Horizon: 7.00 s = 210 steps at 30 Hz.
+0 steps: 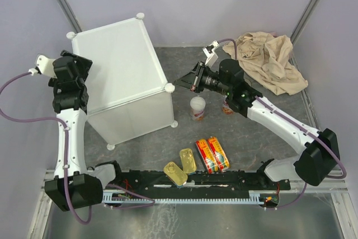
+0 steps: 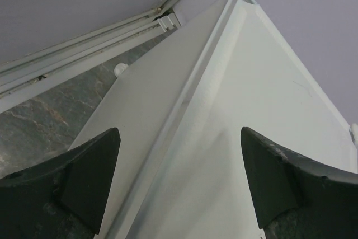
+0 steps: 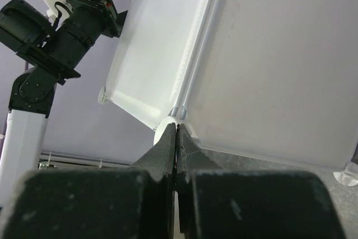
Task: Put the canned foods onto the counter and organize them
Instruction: Move the counter to the center of the board, then pick up the canned food from the center of the board.
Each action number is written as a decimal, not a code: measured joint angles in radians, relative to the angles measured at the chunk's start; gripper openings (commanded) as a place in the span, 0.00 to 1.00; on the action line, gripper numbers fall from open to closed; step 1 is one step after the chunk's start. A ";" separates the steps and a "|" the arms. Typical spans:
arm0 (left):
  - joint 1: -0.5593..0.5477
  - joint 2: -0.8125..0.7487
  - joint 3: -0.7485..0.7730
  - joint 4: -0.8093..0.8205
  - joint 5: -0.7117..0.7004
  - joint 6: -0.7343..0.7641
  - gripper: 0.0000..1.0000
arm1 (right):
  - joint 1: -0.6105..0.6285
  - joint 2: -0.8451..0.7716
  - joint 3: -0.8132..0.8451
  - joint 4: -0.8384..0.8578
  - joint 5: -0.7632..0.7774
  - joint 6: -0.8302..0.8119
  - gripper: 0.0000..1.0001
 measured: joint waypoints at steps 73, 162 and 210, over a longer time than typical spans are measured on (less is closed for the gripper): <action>-0.235 0.212 -0.122 0.679 0.312 -0.048 0.89 | 0.008 -0.172 0.033 -0.360 0.396 -0.314 0.79; -0.164 0.137 -0.088 0.453 0.335 -0.069 0.98 | 0.003 0.042 -0.170 -0.388 0.468 -0.652 0.99; -0.165 0.066 -0.049 0.350 0.227 -0.032 1.00 | 0.020 -0.006 -0.242 -0.387 0.605 -0.659 0.28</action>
